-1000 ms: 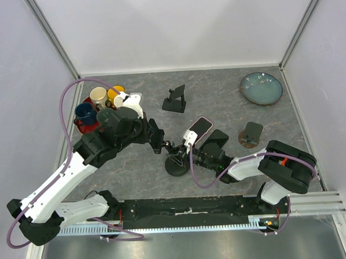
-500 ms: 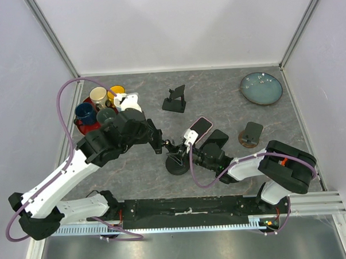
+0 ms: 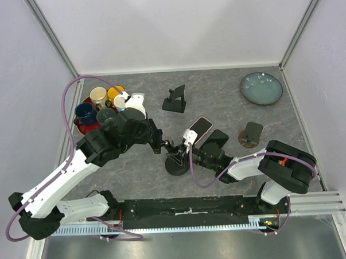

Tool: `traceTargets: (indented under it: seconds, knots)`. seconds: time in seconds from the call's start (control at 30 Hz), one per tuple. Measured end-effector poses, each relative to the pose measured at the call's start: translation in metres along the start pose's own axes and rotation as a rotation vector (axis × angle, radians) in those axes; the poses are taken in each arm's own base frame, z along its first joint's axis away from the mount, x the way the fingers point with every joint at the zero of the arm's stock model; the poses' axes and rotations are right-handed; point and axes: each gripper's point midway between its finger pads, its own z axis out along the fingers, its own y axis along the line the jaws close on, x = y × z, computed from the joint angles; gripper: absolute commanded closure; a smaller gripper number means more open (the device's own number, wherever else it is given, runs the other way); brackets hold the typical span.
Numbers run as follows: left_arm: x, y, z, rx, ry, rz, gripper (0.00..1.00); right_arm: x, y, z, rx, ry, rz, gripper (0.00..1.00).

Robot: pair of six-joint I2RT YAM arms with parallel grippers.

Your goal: Remove the phone from the phone stand

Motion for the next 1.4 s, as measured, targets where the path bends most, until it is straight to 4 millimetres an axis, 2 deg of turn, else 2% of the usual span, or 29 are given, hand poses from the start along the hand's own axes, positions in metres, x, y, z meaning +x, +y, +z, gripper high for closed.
traceTargets:
  seconds: [0.27, 0.43, 0.47, 0.5, 0.53, 0.6, 0.63, 0.73, 0.87, 1.0, 1.1, 1.23, 1.4]
  knots:
    - [-0.003, -0.01, -0.011, 0.17, 0.01, 0.214, 0.98, -0.006, 0.006, 0.001, -0.07, -0.015, -0.004, 1.0]
    - [-0.003, -0.012, -0.015, 0.22, 0.011, 0.268, 0.98, -0.009, 0.009, 0.001, -0.096, -0.024, -0.017, 1.0]
    - [-0.003, -0.012, -0.015, 0.223, 0.012, 0.269, 0.98, -0.009, 0.009, 0.001, -0.099, -0.023, -0.019, 0.96]
    - [-0.003, -0.013, -0.015, 0.223, 0.012, 0.268, 0.98, -0.009, 0.009, 0.001, -0.102, -0.024, -0.022, 0.88]
    - [-0.003, -0.013, -0.015, 0.222, 0.011, 0.266, 0.98, -0.009, 0.009, 0.001, -0.102, -0.024, -0.023, 0.72]
    - [-0.003, -0.012, -0.013, 0.213, 0.016, 0.255, 0.98, -0.009, 0.009, 0.0, -0.106, -0.019, -0.024, 0.58]
    - [-0.002, -0.013, -0.011, 0.207, 0.022, 0.246, 0.98, -0.008, 0.008, 0.0, -0.106, -0.012, -0.019, 0.46]
    - [0.005, -0.018, -0.005, 0.192, 0.051, 0.237, 0.98, 0.001, -0.007, -0.005, -0.051, 0.036, 0.014, 0.29]
    - [0.011, -0.037, -0.002, 0.155, 0.069, 0.3, 0.98, 0.012, -0.02, -0.015, -0.003, 0.106, 0.031, 0.18]
    - [0.015, -0.054, -0.003, 0.117, 0.084, 0.369, 0.98, 0.013, -0.019, -0.025, 0.0, 0.144, 0.029, 0.12]
    - [0.017, -0.065, -0.005, 0.119, 0.084, 0.396, 0.98, -0.001, -0.018, -0.032, 0.003, 0.132, 0.014, 0.09]
    - [0.021, -0.068, -0.005, 0.12, 0.089, 0.392, 0.98, -0.022, -0.014, -0.04, -0.008, 0.104, -0.005, 0.09]
    - [0.021, -0.069, -0.006, 0.118, 0.09, 0.37, 0.98, -0.041, -0.007, -0.036, -0.048, 0.099, -0.028, 0.09]
